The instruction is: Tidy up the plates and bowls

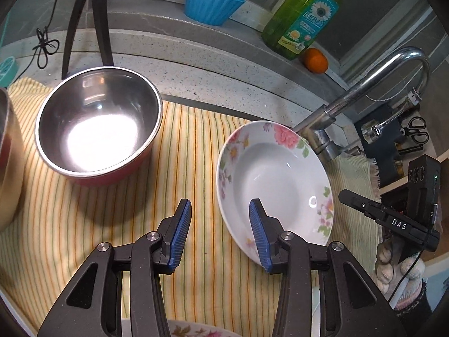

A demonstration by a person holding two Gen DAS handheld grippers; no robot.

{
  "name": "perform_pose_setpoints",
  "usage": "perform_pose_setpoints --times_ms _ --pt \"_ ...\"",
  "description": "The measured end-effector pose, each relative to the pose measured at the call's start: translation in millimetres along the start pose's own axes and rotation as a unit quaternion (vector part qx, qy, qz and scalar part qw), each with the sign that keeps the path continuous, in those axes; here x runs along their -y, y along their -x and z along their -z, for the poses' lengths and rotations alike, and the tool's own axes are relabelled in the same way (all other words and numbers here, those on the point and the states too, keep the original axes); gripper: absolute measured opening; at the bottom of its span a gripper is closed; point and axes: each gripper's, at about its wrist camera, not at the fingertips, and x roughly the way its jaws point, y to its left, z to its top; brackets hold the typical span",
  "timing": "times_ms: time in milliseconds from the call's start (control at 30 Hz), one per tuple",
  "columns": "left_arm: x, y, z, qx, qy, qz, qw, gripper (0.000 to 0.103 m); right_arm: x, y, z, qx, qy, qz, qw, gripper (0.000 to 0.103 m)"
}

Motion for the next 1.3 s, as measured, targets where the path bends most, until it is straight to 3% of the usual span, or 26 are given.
perform_pose_setpoints --times_ms 600,1300 --pt "2 -24 -8 -0.033 -0.003 0.022 0.9992 0.016 -6 -30 -13 -0.027 -0.005 -0.011 1.0 0.013" --pt "-2 -12 -6 -0.028 0.005 0.028 0.9992 0.016 -11 -23 -8 -0.029 -0.025 -0.01 0.999 0.013"
